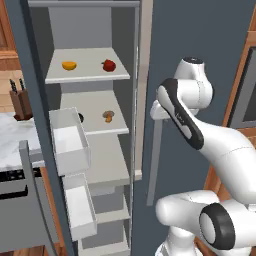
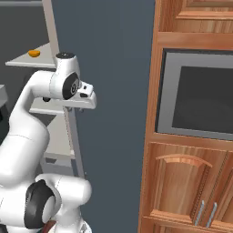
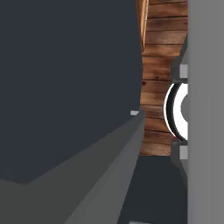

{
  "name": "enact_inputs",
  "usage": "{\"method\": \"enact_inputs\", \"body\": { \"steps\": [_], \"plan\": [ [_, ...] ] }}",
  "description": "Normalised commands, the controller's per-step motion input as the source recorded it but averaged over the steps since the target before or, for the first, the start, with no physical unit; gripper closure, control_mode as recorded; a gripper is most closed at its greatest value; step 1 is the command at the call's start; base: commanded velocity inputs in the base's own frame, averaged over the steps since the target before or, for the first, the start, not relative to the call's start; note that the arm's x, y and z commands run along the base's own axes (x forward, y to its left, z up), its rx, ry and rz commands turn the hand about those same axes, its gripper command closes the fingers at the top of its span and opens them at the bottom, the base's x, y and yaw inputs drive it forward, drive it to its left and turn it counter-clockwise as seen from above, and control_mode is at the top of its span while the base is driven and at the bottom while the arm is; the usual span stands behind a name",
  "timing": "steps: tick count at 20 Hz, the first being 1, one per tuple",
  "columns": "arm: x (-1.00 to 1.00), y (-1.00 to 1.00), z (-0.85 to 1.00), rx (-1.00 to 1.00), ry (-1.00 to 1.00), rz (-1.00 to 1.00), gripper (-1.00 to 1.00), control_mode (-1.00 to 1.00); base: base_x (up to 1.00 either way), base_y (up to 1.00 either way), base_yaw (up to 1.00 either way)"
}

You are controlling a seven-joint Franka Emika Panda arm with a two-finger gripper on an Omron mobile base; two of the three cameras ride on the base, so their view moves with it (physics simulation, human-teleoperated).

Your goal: Take the orange and bell pepper from the highest rack and move them to the second highest rack where the mushroom and eggplant are located, to maximize freezer space. Close the freezer door after rearranging.

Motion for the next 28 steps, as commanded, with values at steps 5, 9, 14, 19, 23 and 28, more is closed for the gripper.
{"method": "enact_inputs", "body": {
  "steps": [5, 9, 14, 19, 23, 28],
  "plan": [
    [-0.17, 0.00, -0.03, 0.00, -0.22, 0.00, -1.00, 1.00, -0.11, 0.02, 0.00],
    [0.00, 0.00, 0.00, 0.00, 0.00, 0.00, -1.00, 1.00, -0.49, 0.44, 0.16],
    [0.00, 0.00, 0.00, 0.00, 0.00, 0.00, -1.00, 1.00, -0.25, 0.30, 0.57],
    [0.00, 0.00, 0.00, 0.00, 0.00, 0.00, -1.00, 1.00, 0.16, 0.20, 0.64],
    [0.00, 0.00, 0.00, 0.00, 0.00, 0.00, -1.00, 1.00, 0.37, 0.10, 0.50],
    [0.00, 0.00, 0.00, 0.00, 0.00, 0.00, -1.00, 1.00, 0.60, 0.00, 0.43]
  ]
}}
